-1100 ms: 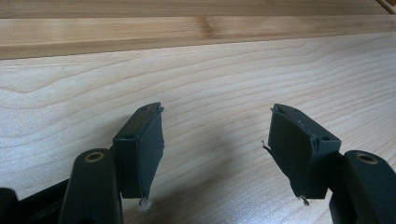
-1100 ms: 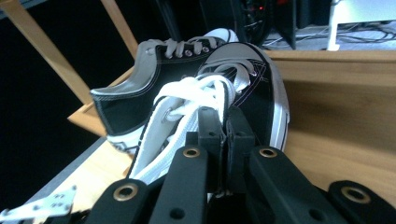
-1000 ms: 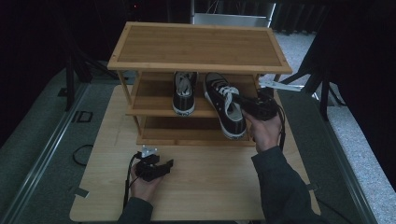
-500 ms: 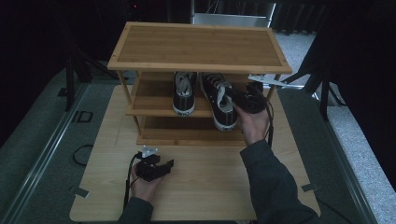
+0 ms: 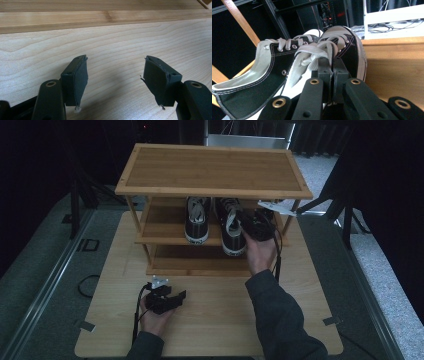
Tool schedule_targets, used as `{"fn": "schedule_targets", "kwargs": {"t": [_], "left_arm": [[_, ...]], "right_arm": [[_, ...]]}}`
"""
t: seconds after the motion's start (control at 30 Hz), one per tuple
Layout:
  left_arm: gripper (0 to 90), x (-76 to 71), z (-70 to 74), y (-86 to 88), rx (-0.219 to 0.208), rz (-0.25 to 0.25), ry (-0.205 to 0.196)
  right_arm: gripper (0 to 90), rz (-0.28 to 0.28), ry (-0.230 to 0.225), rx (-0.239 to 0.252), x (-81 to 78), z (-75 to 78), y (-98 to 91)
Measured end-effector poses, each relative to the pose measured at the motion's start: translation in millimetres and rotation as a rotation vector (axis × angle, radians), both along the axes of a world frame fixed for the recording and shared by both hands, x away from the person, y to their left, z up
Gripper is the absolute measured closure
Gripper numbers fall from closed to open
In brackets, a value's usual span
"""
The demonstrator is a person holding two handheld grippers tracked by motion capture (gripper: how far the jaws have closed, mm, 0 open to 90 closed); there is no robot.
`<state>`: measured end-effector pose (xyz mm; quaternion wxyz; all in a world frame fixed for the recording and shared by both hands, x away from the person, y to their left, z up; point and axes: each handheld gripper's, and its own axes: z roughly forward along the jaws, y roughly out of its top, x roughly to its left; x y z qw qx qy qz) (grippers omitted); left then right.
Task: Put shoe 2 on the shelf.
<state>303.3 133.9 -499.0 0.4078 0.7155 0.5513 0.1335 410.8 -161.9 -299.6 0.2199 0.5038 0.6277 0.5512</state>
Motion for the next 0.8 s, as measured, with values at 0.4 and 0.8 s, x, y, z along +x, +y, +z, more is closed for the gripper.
{"fn": "schedule_targets", "kwargs": {"t": [0.4, 0.8], "left_arm": [[36.1, 0.0, -0.2, -0.9, 0.000, -0.002, 0.001], [36.1, -0.2, 0.2, -1.6, -0.003, -0.006, 0.000]], "right_arm": [[87.8, -0.045, 0.002, 0.093, 5.1, -9.8, 2.3], [87.6, -0.110, -0.002, 0.168, 14.2, -15.7, 11.5]]}}
